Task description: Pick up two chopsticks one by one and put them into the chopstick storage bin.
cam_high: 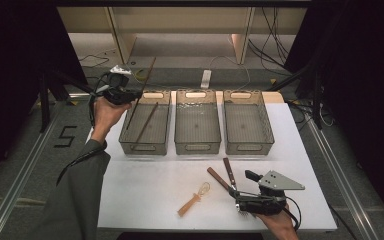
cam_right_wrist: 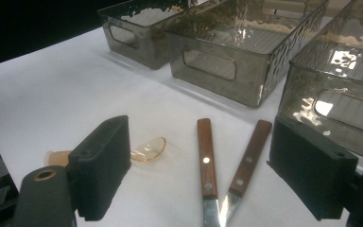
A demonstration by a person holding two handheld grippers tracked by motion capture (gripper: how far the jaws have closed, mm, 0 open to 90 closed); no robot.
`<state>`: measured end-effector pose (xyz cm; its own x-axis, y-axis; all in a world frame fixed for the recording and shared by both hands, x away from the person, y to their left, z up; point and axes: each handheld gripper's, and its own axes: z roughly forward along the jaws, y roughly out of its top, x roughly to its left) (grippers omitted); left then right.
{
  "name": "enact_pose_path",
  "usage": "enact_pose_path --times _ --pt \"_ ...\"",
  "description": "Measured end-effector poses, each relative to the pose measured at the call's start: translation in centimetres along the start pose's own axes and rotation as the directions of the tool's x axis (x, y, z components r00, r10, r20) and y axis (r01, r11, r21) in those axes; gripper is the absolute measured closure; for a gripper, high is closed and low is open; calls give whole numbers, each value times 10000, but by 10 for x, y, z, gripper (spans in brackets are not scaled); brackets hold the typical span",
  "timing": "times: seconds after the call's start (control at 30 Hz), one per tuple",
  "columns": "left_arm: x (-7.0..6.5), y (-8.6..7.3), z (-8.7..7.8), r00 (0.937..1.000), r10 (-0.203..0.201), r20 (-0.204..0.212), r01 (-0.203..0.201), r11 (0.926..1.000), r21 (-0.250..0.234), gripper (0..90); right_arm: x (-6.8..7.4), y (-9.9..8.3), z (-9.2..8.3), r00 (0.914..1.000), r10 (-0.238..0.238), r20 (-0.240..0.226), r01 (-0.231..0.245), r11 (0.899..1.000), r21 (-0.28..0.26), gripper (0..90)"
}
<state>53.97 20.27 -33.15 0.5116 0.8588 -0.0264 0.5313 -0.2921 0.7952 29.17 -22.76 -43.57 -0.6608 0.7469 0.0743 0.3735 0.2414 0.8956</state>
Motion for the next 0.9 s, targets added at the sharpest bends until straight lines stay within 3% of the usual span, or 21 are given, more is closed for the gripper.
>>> enact_pose_path --times 0.2,0.7,0.9 --pt "2 -13 11 9999 111 -112 -106 9990 428 846 0 0 0 10000 4 2 -4 10000 15 218" --pt "4 -31 27 9997 -221 -129 230 9969 750 840 1 0 0 10000 -44 -8 44 10000 19 218" --pt "7 -36 32 9989 -459 -119 470 9918 1187 799 1 0 0 10000 -40 -10 40 10000 19 218"
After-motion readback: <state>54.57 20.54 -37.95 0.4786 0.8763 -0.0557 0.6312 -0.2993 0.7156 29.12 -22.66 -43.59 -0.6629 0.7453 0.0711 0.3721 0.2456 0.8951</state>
